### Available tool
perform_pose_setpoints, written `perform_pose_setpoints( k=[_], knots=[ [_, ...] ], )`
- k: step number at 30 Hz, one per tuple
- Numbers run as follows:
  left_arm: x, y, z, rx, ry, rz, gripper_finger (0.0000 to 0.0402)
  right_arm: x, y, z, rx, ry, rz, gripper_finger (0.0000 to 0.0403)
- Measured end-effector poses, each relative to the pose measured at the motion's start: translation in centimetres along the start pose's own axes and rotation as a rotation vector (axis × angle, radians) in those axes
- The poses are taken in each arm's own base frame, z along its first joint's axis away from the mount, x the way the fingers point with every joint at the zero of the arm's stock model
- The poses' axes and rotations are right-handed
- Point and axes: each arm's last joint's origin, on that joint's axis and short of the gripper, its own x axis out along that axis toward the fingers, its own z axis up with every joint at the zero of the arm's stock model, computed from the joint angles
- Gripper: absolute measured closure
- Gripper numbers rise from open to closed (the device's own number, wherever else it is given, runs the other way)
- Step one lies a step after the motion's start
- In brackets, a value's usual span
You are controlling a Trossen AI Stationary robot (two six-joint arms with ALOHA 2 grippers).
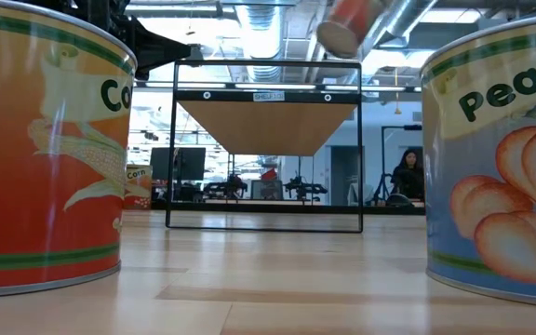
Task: Pick and place cans onto a shelf
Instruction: Put the top canned green beans on the shelf
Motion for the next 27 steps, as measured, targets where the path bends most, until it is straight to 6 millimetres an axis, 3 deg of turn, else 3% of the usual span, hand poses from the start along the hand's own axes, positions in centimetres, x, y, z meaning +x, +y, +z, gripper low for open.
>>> perform_pose_setpoints(
  k=[6, 14, 21, 27],
  knots=[
    [0.0, 0.0, 0.0, 0.001, 0.000, 0.000, 0.0401, 4.2, -0.4, 3.5, -0.099, 0.126, -0.061, 0.0399],
    [0.0, 0.0, 0.0, 0.002, 0.004, 0.000, 0.0401, 10.0, -3.1, 6.6, -0.247, 0.316, -0.123, 0.0398],
    [0.0, 0.0, 0.0, 0.003, 0.004, 0.001, 0.0401, 14.8, -6.2, 7.0, -0.275, 0.431, -0.158, 0.0398],
    [0.0, 0.0, 0.0, 0.003, 0.004, 0.001, 0.0401, 17.8, -7.6, 5.9, -0.274, 0.522, -0.132, 0.0398]
  ],
)
